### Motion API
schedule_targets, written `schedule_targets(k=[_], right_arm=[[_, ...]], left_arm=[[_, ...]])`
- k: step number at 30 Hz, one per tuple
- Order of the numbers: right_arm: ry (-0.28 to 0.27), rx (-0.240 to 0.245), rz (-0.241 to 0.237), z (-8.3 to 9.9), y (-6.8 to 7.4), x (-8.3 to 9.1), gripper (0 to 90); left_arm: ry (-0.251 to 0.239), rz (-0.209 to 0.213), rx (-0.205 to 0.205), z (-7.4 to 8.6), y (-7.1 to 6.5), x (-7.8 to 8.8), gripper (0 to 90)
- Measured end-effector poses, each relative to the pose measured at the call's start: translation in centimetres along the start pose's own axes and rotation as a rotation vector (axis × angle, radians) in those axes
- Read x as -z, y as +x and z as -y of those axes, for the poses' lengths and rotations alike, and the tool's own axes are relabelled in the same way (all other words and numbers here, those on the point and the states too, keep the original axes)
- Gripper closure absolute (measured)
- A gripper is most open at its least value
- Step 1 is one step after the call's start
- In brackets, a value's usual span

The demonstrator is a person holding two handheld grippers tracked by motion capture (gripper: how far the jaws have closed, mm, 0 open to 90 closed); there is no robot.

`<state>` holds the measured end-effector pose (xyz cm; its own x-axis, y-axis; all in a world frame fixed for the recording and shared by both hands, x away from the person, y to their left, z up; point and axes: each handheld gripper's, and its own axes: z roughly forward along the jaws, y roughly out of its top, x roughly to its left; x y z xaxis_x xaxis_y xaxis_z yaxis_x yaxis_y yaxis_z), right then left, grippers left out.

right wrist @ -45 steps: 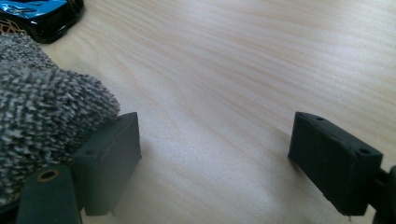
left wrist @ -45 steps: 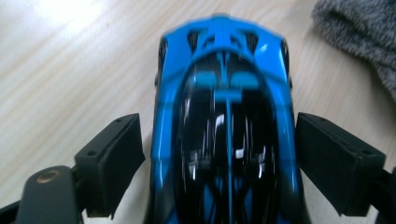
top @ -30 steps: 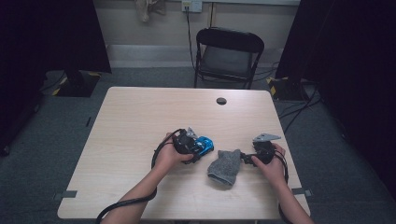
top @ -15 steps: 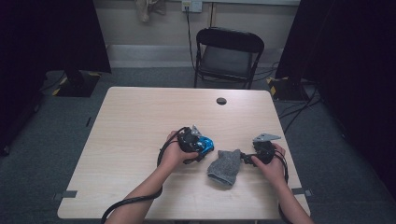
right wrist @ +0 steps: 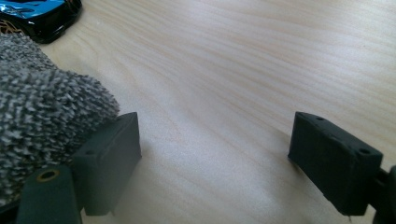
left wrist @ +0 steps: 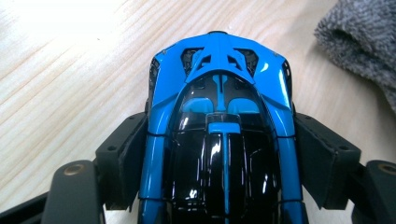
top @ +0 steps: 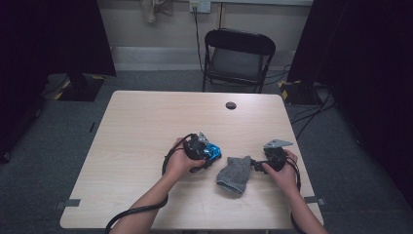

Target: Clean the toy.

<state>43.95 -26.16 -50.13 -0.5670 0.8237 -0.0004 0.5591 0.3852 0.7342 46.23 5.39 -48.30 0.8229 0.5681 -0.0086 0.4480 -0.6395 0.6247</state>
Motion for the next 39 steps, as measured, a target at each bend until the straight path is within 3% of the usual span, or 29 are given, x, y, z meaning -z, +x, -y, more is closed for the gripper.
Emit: schedule_targets(k=[15, 21, 25, 36, 38, 39], right_arm=[[-0.002, 0.000, 0.003, 0.0, 0.0, -0.1, 16.0], [-0.002, 0.001, 0.002, -0.1, 0.0, -0.1, 16.0], [-0.002, -0.001, 0.003, -0.1, 0.0, -0.1, 16.0], [-0.002, -0.002, 0.002, -0.1, 0.0, -0.1, 16.0], [-0.002, -0.001, 0.002, -0.1, 0.0, -0.1, 16.0], [-0.002, -0.001, 0.002, -0.1, 0.0, -0.1, 16.0]], left_arm=[[-0.016, 0.011, 0.020, -0.1, 0.4, 1.6, 27.0], [0.001, 0.010, -0.004, 0.1, 0.4, 0.9, 26.9], [-0.015, 0.013, 0.015, 0.2, 0.4, 0.5, 26.8], [-0.012, 0.003, -0.005, 0.2, 0.3, 0.2, 25.6], [-0.012, -0.010, -0.008, 0.1, 0.3, 0.1, 20.1], [-0.008, -0.005, 0.011, -0.1, 0.4, 0.1, 18.4]])
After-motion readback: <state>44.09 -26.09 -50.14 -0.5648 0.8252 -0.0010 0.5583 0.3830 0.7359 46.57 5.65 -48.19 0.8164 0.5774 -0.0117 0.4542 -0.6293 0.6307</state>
